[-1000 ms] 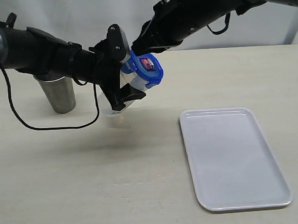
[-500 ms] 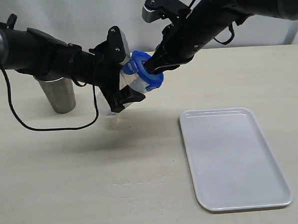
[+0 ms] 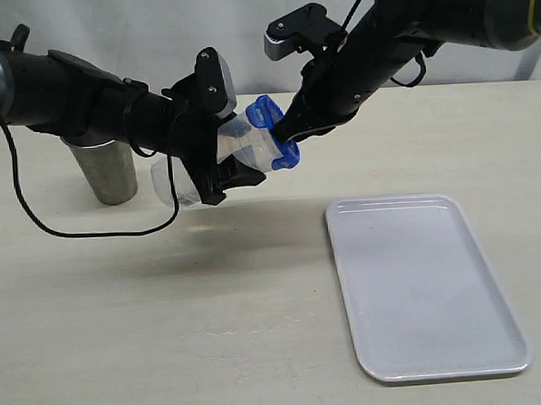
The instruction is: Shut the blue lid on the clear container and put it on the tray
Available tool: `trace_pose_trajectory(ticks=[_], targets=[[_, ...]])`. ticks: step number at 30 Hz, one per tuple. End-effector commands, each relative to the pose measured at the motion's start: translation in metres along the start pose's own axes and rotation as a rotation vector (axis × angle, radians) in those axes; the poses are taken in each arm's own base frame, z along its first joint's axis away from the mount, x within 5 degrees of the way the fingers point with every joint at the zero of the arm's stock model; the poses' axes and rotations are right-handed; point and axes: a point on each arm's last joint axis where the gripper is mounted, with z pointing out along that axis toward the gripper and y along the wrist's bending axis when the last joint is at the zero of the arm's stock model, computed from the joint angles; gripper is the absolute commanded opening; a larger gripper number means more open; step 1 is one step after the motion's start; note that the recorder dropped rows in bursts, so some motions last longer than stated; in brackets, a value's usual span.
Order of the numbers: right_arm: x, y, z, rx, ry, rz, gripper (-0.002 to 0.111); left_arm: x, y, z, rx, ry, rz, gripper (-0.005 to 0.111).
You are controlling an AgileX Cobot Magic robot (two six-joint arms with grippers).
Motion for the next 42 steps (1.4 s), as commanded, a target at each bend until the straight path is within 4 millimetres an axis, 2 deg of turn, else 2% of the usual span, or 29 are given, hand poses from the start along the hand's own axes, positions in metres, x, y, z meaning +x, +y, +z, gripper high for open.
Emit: trace_pose_trajectory(ticks=[1, 5, 11, 17, 20, 23, 26, 29, 31, 36, 42], targets=[[0.003, 0.0, 0.01, -0.011, 0.014, 0.007, 0.004, -0.012, -0.002, -0.002, 0.019, -0.055, -0.018, 0.0], [-0.001, -0.001, 0.004, 0.005, -0.019, -0.005, 0.004, -0.012, -0.002, -0.002, 0.019, -0.055, -0.018, 0.0], [-0.012, -0.002, -0.033, 0.044, -0.114, 0.024, 0.006, -0.011, -0.001, -0.002, 0.009, -0.048, -0.017, 0.0], [-0.012, -0.02, -0.074, 0.006, -0.211, 0.237, 0.03, -0.011, -0.001, -0.002, 0.009, -0.048, -0.017, 0.0], [-0.014, -0.016, -0.09, -0.108, -0.263, 0.282, 0.037, -0.011, -0.001, -0.002, 0.009, -0.048, -0.017, 0.0], [-0.017, -0.004, -0.091, -0.238, -0.272, 0.282, 0.037, -0.011, -0.001, -0.002, 0.009, -0.048, -0.017, 0.0], [-0.018, 0.01, -0.081, -0.302, -0.225, 0.259, 0.038, -0.011, -0.001, -0.002, 0.009, -0.048, -0.017, 0.0], [-0.017, 0.018, -0.069, -0.298, -0.181, 0.223, 0.047, -0.011, -0.001, -0.002, 0.01, -0.048, -0.021, 0.0], [-0.016, 0.019, -0.064, -0.275, -0.154, 0.212, 0.051, -0.011, -0.001, -0.002, 0.013, -0.05, -0.021, 0.0], [-0.014, 0.016, -0.06, -0.196, -0.125, 0.221, 0.051, -0.011, -0.001, -0.002, 0.013, -0.05, -0.021, 0.0], [-0.013, 0.017, -0.06, -0.208, -0.116, 0.23, 0.051, -0.011, -0.001, -0.002, 0.013, -0.05, -0.021, 0.0]])
